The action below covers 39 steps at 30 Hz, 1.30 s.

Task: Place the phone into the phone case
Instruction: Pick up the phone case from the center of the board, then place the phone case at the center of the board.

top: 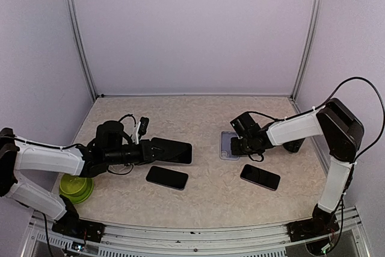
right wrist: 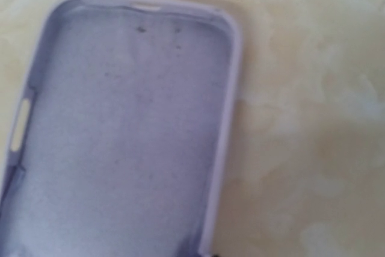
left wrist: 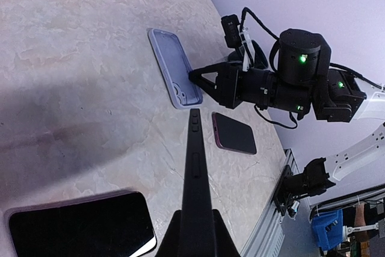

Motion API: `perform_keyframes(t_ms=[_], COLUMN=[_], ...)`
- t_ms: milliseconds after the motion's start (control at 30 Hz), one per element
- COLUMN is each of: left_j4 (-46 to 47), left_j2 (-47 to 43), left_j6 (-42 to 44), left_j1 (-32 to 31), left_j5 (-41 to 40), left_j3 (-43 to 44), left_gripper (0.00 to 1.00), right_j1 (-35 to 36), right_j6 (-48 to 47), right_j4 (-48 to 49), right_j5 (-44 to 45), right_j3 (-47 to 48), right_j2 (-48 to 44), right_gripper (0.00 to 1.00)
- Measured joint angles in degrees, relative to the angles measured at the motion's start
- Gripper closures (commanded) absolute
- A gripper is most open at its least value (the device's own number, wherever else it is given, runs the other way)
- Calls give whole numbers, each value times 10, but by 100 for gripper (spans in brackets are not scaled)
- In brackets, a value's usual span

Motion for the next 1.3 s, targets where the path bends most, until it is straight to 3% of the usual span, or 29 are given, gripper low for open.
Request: perform_keyframes(t_ms=[233,600,1067,1300], left_j4=[0,2,3,4], left_j2=[-1,-4,-36,-37], left_j6=[-4,-5,-6,-9], left_j1=[0,2,15,15], left_j5=[0,0,-5,-5], left_j3=[-2,-5,-23,-26], left_gripper=[100,100,100,100], right_j1=[-7,-10,-10,1], right_j6=[-9,-85,-271,-366], right_j4=[0,24,58,56], right_j5=[-9,-79,-267,-306], right_j3=[1,11,50,50], right_j2=[0,0,0,0], right_gripper=[100,100,100,100])
